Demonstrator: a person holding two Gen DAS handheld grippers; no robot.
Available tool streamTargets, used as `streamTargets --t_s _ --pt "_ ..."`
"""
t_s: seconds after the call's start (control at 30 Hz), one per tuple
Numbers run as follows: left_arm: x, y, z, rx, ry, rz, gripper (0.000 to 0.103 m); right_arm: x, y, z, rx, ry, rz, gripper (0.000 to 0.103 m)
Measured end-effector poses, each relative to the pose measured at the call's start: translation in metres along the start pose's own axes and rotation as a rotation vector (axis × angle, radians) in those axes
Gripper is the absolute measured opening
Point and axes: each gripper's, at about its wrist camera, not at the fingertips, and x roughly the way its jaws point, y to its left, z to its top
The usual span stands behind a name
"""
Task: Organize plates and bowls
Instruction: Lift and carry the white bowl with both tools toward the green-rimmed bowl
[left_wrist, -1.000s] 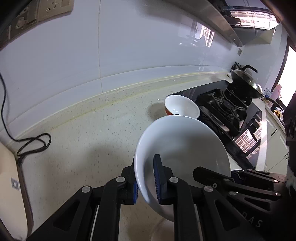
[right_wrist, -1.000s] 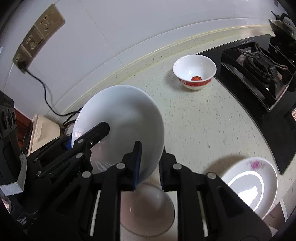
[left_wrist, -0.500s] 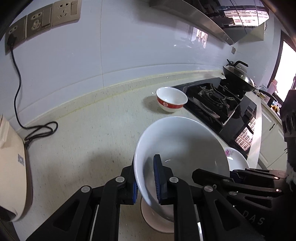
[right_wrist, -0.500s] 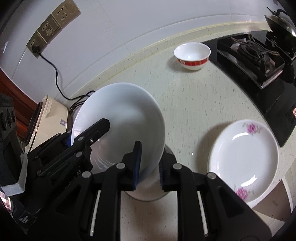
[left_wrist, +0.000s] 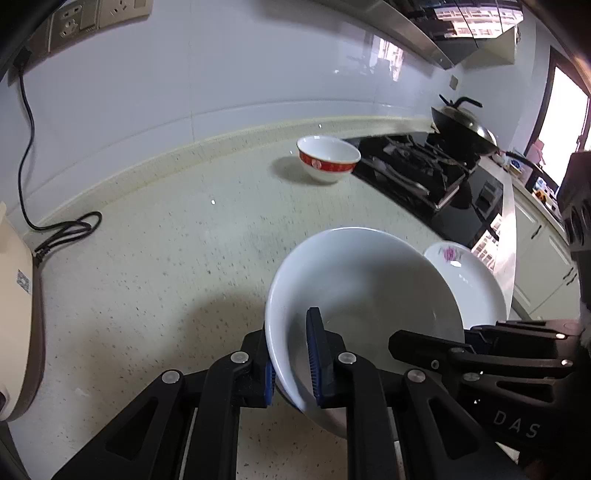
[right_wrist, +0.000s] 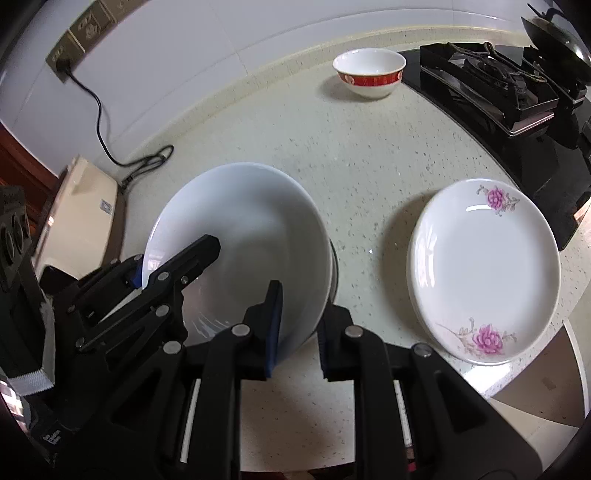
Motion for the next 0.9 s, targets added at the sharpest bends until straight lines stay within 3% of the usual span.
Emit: streamTargets --t_s 0.57,0.9 --pt "0.006 0.006 -0.015 0.026 0.032 0.010 0.015 0.008 0.018 -0.004 -0.092 -0.004 -0.091 0.021" --pt "0.003 -0.001 -0.020 0.066 0.006 0.019 0.016 0.004 0.033 -0.017 -0.210 -0.059 -0.227 0.028"
